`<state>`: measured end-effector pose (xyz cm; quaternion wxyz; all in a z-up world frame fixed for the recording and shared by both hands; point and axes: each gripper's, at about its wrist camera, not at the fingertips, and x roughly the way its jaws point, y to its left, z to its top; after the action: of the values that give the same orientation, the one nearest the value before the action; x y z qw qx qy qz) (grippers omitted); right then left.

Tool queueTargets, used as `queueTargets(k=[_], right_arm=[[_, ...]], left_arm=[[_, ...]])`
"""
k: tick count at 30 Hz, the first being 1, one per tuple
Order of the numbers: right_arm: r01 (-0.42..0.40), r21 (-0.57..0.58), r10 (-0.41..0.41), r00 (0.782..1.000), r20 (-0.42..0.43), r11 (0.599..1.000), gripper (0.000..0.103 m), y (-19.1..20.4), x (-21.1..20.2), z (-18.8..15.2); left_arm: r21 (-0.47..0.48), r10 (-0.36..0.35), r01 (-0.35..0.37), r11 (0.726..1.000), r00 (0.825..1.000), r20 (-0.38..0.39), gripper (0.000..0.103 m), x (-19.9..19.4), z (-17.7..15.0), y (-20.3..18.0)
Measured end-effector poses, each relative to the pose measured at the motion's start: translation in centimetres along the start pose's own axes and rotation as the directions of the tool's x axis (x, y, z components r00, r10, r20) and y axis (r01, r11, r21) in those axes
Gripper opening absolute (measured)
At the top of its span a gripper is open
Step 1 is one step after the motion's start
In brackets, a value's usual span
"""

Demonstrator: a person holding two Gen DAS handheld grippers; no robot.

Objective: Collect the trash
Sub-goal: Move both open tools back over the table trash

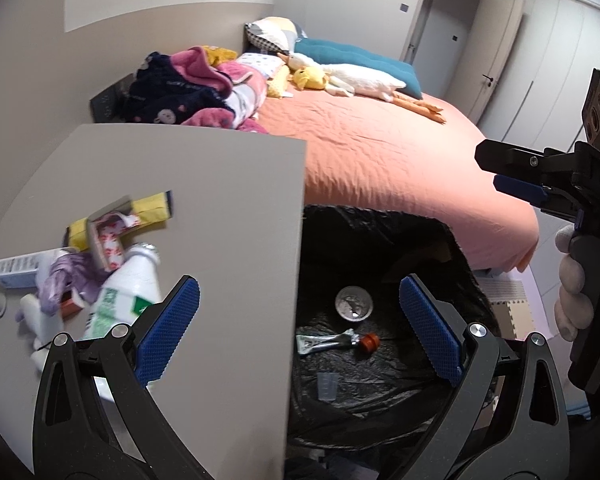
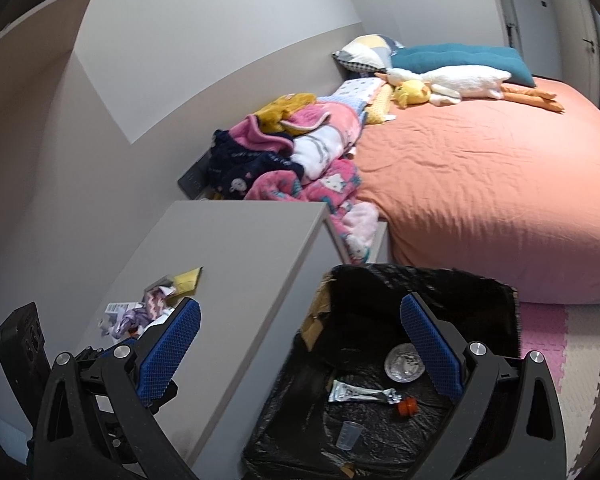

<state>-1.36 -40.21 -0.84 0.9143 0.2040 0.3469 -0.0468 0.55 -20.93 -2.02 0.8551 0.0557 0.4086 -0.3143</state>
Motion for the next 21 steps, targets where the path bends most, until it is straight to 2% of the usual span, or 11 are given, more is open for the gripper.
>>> queueTargets(k=[13, 21], right_arm=[[-0.079, -0.072, 0.073, 0.994, -0.076, 0.994, 0.1, 6.3, 4.0, -0.8], [-0.111, -0.109, 0.096, 0.986, -0.137, 0.988, 0.1, 10.0, 6.6, -2.2]], left_arm=[[-0.068, 0.079, -0.078, 0.995, 0.997, 0.008, 0.096, -2.5, -1.9, 5.4], [-0.131, 0.148, -0.146, 0.981, 0.989, 0.005, 0.096, -4.1, -3.9, 9.5]])
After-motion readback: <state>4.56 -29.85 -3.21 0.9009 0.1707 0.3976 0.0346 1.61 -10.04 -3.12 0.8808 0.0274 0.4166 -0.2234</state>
